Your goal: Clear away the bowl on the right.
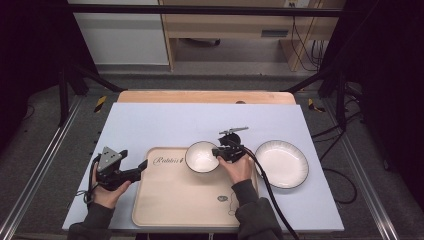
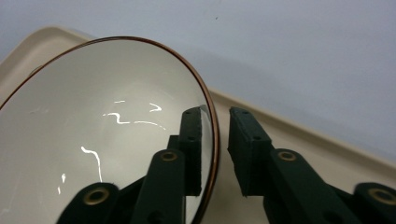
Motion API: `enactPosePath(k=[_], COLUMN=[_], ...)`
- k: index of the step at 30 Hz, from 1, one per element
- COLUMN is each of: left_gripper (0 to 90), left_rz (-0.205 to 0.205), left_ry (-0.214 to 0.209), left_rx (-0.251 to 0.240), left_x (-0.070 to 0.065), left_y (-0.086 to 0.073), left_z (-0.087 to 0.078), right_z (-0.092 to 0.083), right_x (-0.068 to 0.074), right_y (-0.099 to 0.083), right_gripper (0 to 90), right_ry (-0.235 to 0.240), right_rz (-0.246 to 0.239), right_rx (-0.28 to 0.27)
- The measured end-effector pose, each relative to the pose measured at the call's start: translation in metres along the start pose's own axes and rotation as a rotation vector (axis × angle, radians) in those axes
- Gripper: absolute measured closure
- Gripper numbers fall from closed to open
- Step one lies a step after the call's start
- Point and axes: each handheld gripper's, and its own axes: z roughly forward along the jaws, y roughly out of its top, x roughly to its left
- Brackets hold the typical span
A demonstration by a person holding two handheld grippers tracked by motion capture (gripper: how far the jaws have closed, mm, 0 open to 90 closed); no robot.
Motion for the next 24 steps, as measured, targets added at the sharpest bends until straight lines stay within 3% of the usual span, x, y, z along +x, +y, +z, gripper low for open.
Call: enactPosePath(k=[3, 5, 10, 11, 15, 24], left_gripper=[18.1, 18.1, 18.1, 18.1, 18.1, 18.1], left_rz=[0.001, 0.001, 0.000, 0.000, 0.000, -0.001], left_ry=[0.000, 0.000, 0.001, 0.001, 0.002, 0.004], left_rx=[0.000, 0.000, -0.002, -0.002, -0.001, -0.003], left_x=[0.000, 0.000, 0.000, 0.000, 0.000, 0.000], left_y=[0.000, 0.000, 0.000, 0.000, 0.000, 0.000], left_z=[0.000, 0.000, 0.000, -0.001, -0.001, -0.001], right_z=[-0.002, -0.009, -0.017, -0.022, -0.030, -0.053], right_x=[0.000, -0.001, 0.000, 0.000, -0.001, -0.004], right_y=[0.000, 0.001, 0.003, 0.003, 0.005, 0.004], right_gripper=[68.0, 58.6, 46.1, 38.0, 29.1, 21.4], right_ry=[-0.012, -0.021, -0.024, -0.030, -0.054, -0.067], right_rz=[-0.019, -0.033, -0.043, -0.045, -0.067, -0.098], right_rx=[-0.027, -0.063, -0.106, -0.127, -0.164, -0.222])
